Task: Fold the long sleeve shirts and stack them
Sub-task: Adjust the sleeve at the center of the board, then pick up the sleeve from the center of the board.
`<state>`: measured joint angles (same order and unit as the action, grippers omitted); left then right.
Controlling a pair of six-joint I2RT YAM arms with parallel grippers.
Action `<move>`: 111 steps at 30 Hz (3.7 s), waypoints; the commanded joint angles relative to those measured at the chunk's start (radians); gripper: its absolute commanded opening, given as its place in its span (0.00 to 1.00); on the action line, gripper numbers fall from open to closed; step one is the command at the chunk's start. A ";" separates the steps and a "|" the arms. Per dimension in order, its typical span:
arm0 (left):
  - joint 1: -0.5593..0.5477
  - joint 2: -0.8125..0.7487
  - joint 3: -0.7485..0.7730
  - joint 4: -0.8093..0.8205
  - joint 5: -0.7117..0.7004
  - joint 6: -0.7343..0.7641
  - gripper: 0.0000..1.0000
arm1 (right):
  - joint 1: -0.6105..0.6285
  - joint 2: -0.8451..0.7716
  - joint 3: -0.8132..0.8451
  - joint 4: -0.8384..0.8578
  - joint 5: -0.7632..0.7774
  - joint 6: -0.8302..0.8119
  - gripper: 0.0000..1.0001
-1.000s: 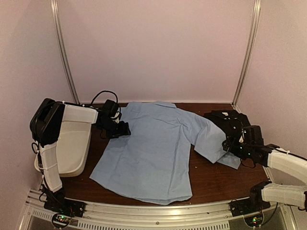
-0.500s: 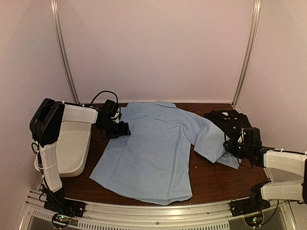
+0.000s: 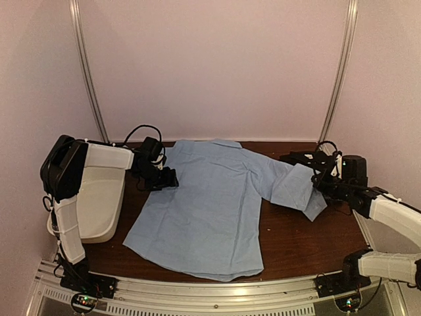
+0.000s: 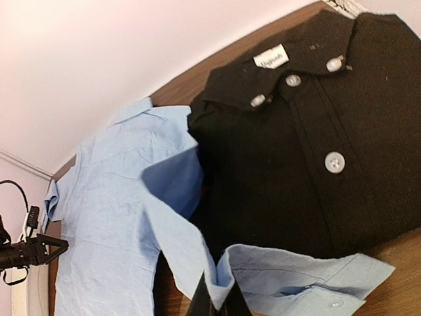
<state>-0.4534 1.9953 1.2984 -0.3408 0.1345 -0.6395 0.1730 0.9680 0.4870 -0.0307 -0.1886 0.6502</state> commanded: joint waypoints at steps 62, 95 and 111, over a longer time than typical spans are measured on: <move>-0.051 -0.124 0.082 -0.025 0.125 0.038 0.80 | 0.239 0.645 0.637 -0.216 0.073 -0.241 0.55; -0.057 -0.155 0.087 -0.025 0.135 0.028 0.81 | 0.129 0.803 0.591 -0.092 0.080 -0.177 0.47; -0.100 -0.200 0.085 0.029 0.224 0.002 0.81 | 0.184 0.786 0.642 -0.046 -0.019 -0.192 0.00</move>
<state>-0.5301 1.8431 1.3682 -0.3679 0.2977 -0.6193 0.3157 1.7802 1.0927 -0.1074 -0.1673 0.4671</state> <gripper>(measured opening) 0.805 0.013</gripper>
